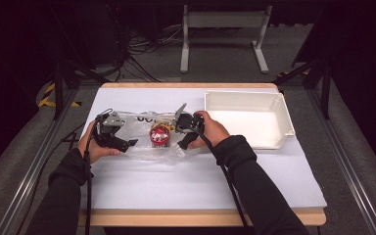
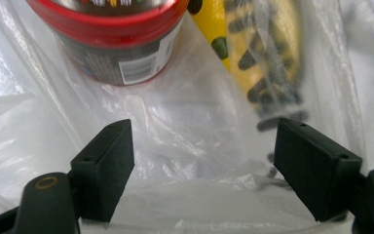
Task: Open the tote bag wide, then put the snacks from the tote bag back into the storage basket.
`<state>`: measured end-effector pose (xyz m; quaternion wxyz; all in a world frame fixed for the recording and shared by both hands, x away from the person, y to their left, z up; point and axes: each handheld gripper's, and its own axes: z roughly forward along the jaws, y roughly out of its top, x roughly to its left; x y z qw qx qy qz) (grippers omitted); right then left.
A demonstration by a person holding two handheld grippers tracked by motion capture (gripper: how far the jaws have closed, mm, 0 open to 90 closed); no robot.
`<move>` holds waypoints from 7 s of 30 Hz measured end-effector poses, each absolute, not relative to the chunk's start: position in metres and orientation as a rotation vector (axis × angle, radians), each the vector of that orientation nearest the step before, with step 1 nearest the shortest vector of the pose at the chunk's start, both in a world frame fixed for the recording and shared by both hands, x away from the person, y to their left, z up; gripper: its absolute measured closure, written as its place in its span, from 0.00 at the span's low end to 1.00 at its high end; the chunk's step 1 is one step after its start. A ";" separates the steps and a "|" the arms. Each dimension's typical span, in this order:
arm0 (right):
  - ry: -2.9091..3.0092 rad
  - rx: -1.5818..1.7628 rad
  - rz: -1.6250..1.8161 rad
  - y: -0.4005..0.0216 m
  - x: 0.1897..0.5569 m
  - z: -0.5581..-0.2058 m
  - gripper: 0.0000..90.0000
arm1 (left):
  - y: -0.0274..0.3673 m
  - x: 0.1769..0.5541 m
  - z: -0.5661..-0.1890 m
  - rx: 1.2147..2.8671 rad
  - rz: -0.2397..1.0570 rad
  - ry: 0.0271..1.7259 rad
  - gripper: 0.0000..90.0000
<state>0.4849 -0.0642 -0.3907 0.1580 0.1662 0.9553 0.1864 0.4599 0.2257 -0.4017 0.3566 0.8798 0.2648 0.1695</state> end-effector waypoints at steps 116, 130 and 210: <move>2.659 0.488 0.899 -0.023 0.468 -0.346 0.25 | 0.261 0.335 -0.456 2.019 0.515 0.782 0.08; 2.661 0.475 0.871 -0.024 0.464 -0.337 0.25 | 0.260 0.336 -0.456 2.037 0.506 0.775 0.08; 2.656 0.645 0.668 -0.169 0.451 -0.258 0.25 | 0.261 0.336 -0.456 2.041 0.487 0.755 0.08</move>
